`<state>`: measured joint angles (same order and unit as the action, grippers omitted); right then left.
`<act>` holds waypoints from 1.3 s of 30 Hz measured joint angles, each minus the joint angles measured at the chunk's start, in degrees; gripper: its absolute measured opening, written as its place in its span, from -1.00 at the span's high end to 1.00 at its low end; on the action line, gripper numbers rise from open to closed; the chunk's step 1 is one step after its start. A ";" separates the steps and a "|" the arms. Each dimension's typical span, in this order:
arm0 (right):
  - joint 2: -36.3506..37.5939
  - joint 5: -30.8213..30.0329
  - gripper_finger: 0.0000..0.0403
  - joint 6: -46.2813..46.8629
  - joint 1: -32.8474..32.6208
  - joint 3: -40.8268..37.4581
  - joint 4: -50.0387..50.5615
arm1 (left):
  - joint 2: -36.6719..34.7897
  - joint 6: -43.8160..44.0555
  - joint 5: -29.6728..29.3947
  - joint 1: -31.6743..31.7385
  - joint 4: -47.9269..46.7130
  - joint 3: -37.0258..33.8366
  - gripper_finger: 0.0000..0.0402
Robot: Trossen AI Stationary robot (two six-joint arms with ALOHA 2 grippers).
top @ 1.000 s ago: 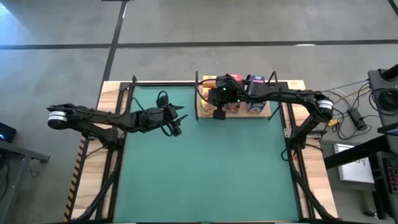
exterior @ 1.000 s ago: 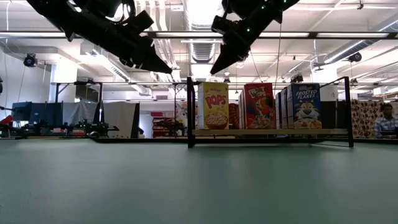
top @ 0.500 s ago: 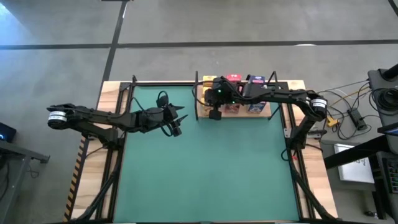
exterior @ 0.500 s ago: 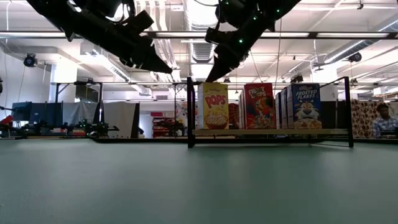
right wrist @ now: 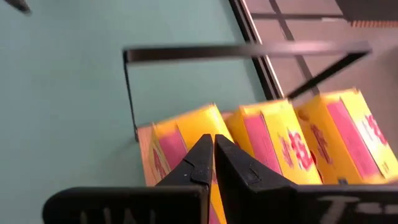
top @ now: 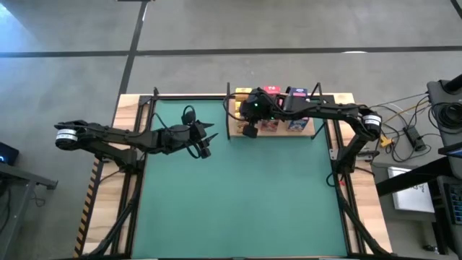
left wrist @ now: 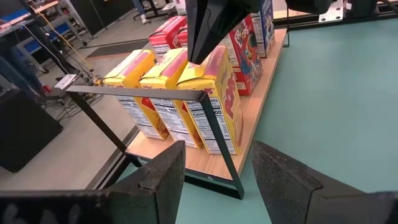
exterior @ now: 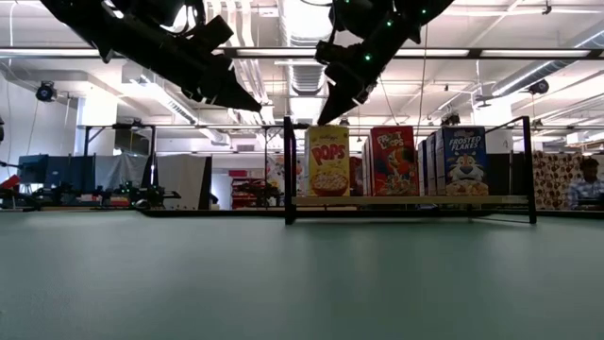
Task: Stack cereal on shelf
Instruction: Adjust the yellow cereal box on the shelf
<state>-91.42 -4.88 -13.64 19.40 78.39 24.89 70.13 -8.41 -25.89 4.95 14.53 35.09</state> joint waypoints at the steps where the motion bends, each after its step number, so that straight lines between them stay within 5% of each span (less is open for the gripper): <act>1: 0.02 -0.68 0.96 0.03 0.00 0.00 0.69 | 0.00 0.01 0.00 0.00 0.00 0.00 0.16; 39: 5.23 -3.28 0.96 10.95 -0.02 -0.67 16.35 | 0.00 0.44 0.00 0.02 0.00 0.00 0.16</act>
<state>-86.18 -8.16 -2.69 19.38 77.72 41.25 70.13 -7.98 -25.89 4.97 14.52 35.09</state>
